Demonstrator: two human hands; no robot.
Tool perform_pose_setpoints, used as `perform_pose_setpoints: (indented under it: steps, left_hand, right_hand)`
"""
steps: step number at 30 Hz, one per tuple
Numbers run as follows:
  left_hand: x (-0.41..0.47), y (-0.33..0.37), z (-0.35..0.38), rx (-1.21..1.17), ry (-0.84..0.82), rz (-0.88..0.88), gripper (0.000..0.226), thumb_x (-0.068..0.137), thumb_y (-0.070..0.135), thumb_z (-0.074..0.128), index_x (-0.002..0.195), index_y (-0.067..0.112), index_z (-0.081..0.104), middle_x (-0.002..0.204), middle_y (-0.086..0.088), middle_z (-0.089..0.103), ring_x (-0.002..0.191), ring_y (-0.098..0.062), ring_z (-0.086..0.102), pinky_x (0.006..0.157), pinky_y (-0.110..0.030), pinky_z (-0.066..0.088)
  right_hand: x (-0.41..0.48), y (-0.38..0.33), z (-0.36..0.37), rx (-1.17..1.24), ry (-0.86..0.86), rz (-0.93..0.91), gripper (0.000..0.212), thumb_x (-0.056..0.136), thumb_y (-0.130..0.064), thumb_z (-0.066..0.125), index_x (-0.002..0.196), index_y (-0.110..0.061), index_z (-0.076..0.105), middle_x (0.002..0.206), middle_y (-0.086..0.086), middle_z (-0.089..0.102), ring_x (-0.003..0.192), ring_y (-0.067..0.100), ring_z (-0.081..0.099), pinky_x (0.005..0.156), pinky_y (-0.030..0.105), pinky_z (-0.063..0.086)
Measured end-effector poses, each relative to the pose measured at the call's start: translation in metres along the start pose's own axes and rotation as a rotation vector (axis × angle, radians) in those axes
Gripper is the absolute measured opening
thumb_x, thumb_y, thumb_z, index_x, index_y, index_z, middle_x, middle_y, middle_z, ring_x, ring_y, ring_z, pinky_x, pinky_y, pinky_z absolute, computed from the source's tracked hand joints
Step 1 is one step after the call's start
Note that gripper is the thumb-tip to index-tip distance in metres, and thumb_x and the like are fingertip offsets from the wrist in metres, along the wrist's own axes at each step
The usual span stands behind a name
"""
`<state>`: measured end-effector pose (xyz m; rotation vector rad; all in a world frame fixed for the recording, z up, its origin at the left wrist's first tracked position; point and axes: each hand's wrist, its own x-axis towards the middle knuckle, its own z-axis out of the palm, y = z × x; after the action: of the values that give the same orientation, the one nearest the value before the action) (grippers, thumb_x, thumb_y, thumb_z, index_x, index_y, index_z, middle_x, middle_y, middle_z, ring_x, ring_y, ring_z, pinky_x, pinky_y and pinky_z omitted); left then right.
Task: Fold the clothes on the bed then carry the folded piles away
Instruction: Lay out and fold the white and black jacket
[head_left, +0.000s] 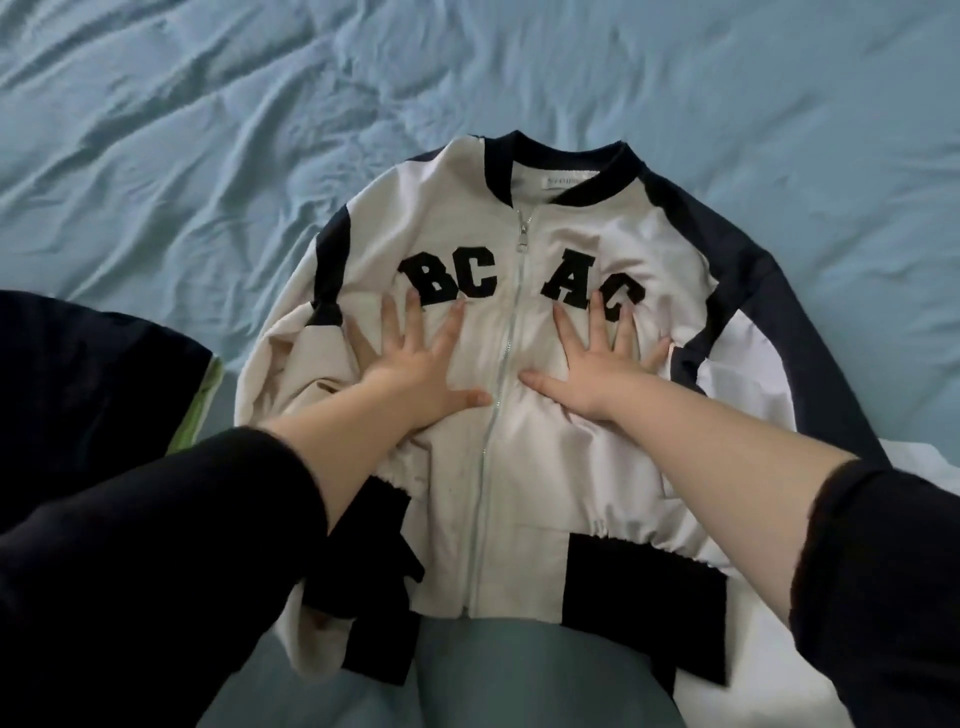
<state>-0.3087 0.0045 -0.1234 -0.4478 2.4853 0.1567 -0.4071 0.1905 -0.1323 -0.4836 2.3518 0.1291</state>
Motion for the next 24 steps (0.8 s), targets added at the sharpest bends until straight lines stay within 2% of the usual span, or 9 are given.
perform_pose_setpoints:
  steps: [3, 6, 9, 11, 15, 18, 20, 22, 24]
  left_hand:
    - [-0.06, -0.012, 0.013, -0.118, 0.298, 0.059, 0.093, 0.08, 0.08, 0.028, 0.142, 0.042, -0.029, 0.154, -0.006, -0.031, 0.137, -0.022, -0.04, 0.11, -0.061, -0.017]
    - [-0.142, -0.044, 0.049, -0.442, 0.484, -0.135, 0.084, 0.083, 0.077, 0.028, 0.143, 0.048, -0.023, 0.154, 0.008, -0.03, 0.142, -0.012, -0.031, 0.115, -0.048, -0.013]
    - [-0.203, -0.062, 0.087, -0.807, 0.266, -0.443, 0.093, 0.075, 0.08, 0.037, 0.14, 0.053, -0.023, 0.159, 0.006, -0.015, 0.148, -0.025, -0.004, 0.117, -0.049, 0.011]
    - [-0.218, -0.058, 0.099, -1.139, 0.167, -0.58, 0.098, 0.078, 0.067, 0.055, 0.146, 0.049, -0.013, 0.158, -0.001, -0.003, 0.145, -0.03, 0.011, 0.113, -0.047, 0.02]
    - [-0.214, -0.05, 0.098, -1.618, 0.162, -0.433, 0.053, 0.09, 0.02, 0.063, 0.137, 0.032, 0.041, 0.134, 0.0, 0.055, 0.125, -0.021, 0.052, 0.107, -0.045, 0.04]
    - [-0.211, -0.063, 0.082, -1.53, 0.165, -0.408, 0.025, 0.09, 0.011, 0.059, 0.107, 0.028, 0.063, 0.101, 0.002, 0.07, 0.099, -0.014, 0.065, 0.092, -0.038, 0.052]
    - [-0.217, -0.088, 0.063, -1.4, 0.216, -0.392, 0.013, 0.088, 0.016, 0.059, 0.086, 0.026, 0.067, 0.081, -0.002, 0.069, 0.079, -0.009, 0.063, 0.07, -0.025, 0.052]
    - [-0.227, -0.121, 0.038, -1.267, 0.313, -0.369, 0.018, 0.087, 0.018, 0.055, 0.077, 0.027, 0.067, 0.071, -0.001, 0.066, 0.063, -0.004, 0.058, 0.054, -0.021, 0.044]
    - [-0.24, -0.157, 0.011, -1.013, 0.441, -0.368, 0.025, 0.085, 0.016, 0.05, 0.07, 0.031, 0.064, 0.066, 0.004, 0.059, 0.061, -0.01, 0.055, 0.054, -0.025, 0.04]
  right_hand:
    - [-0.045, -0.006, 0.016, 0.05, 0.142, -0.048, 0.08, 0.09, -0.069, 0.029, 0.147, -0.042, -0.021, 0.153, -0.003, -0.037, 0.141, 0.026, -0.033, 0.11, 0.066, -0.014]
    - [-0.116, -0.017, 0.057, 0.157, 0.279, -0.224, 0.065, 0.098, -0.052, 0.022, 0.149, -0.04, -0.016, 0.158, -0.005, -0.026, 0.14, 0.011, -0.035, 0.115, 0.047, -0.019]
    - [-0.181, -0.05, 0.1, 0.15, 0.198, -0.427, 0.069, 0.099, -0.05, 0.024, 0.14, -0.046, -0.031, 0.153, -0.012, -0.034, 0.139, 0.006, -0.035, 0.112, 0.033, -0.026]
    - [-0.2, -0.079, 0.122, 0.081, 0.142, -0.48, 0.079, 0.097, -0.047, 0.032, 0.133, -0.049, -0.039, 0.147, -0.013, -0.042, 0.142, 0.013, -0.033, 0.114, 0.035, -0.025]
    - [-0.192, -0.126, 0.135, 0.101, -0.002, -0.321, 0.091, 0.094, -0.044, 0.048, 0.139, -0.048, -0.031, 0.158, -0.001, -0.029, 0.146, 0.029, -0.023, 0.115, 0.061, 0.001]
    - [-0.183, -0.139, 0.133, 0.122, -0.021, -0.255, 0.09, 0.092, -0.044, 0.053, 0.146, -0.046, -0.02, 0.16, 0.003, -0.02, 0.147, 0.032, -0.017, 0.111, 0.066, 0.01]
    - [-0.185, -0.145, 0.132, 0.102, -0.013, -0.217, 0.086, 0.096, -0.036, 0.05, 0.146, -0.045, -0.019, 0.161, 0.005, -0.017, 0.147, 0.034, -0.014, 0.112, 0.066, 0.013]
    - [-0.189, -0.151, 0.129, 0.069, -0.016, -0.186, 0.081, 0.097, -0.034, 0.048, 0.149, -0.042, -0.014, 0.161, 0.007, -0.013, 0.147, 0.035, -0.01, 0.112, 0.064, 0.016]
    - [-0.194, -0.16, 0.122, 0.029, -0.033, -0.159, 0.078, 0.097, -0.039, 0.048, 0.151, -0.038, -0.007, 0.161, 0.01, -0.007, 0.148, 0.036, -0.001, 0.112, 0.059, 0.019]
